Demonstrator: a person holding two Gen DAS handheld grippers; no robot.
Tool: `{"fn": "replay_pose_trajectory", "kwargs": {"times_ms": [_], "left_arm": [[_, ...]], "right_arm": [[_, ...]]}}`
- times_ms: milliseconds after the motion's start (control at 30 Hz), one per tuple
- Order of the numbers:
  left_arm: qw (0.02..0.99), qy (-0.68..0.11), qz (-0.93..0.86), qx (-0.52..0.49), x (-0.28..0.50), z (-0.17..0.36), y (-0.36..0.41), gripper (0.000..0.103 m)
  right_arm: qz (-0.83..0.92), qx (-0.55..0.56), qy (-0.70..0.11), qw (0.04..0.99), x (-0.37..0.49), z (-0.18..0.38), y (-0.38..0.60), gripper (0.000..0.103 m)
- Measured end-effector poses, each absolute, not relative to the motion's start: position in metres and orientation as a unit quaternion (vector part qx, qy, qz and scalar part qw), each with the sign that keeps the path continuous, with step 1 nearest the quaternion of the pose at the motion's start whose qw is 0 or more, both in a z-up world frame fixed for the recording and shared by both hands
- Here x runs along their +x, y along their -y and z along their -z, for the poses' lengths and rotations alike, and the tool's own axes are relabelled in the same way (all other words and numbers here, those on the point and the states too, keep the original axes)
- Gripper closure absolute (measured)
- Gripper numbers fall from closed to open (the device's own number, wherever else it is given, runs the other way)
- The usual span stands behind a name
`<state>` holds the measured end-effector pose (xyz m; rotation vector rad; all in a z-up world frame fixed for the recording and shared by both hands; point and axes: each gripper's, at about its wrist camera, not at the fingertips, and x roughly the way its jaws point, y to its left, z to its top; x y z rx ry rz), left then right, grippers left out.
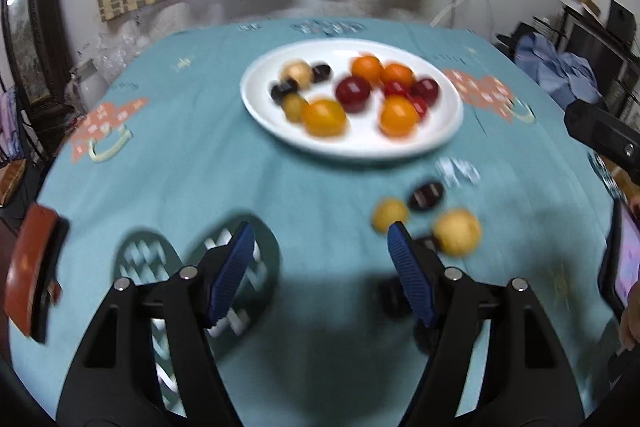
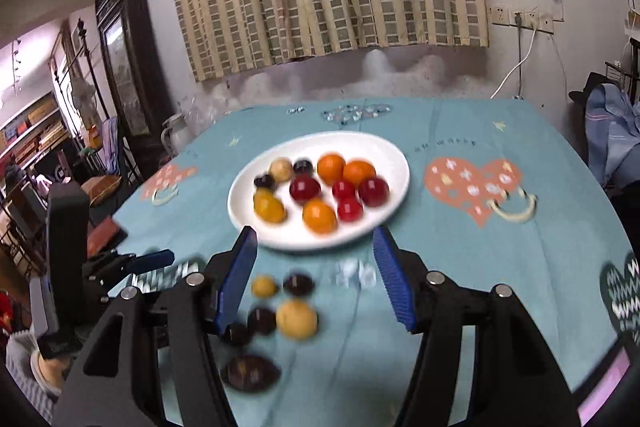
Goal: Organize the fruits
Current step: 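Grasp a dark plum with the left tool while the right tool grasps a large dark plum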
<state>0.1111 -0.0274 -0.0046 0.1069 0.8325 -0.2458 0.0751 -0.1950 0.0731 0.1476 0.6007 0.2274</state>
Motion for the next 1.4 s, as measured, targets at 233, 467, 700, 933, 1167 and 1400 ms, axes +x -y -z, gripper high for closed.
{"fn": "replay_pose_trajectory", "kwargs": {"times_ms": [233,467,700,933,1167,1400], "left_arm": [[0.898,-0.413,0.14,0.056,0.105,0.02,0.035,0.032],[0.89,-0.418,0.173,0.062,0.097,0.025,0.045,0.032],[0.875,-0.44,0.195,0.054,0.103,0.037,0.046,0.066],[0.876,-0.436,0.198,0.059,0.102,0.037,0.05,0.073],[0.909,-0.405,0.1,0.018,0.104,0.017,-0.005,0.073],[0.907,-0.412,0.084,-0.025,0.112,0.014,-0.031,0.073]], "right_arm": [[-0.107,0.073,-0.297,0.946,0.065,-0.057,0.201,0.042],[-0.108,0.063,-0.295,0.947,0.063,-0.059,0.198,0.042],[-0.108,0.064,-0.297,0.946,0.064,-0.058,0.199,0.042],[-0.118,0.058,-0.306,0.943,0.064,-0.056,0.196,0.042],[-0.169,0.003,-0.362,0.917,0.064,-0.033,0.157,0.042],[-0.187,-0.057,-0.395,0.898,0.06,-0.008,0.124,0.042]]}}
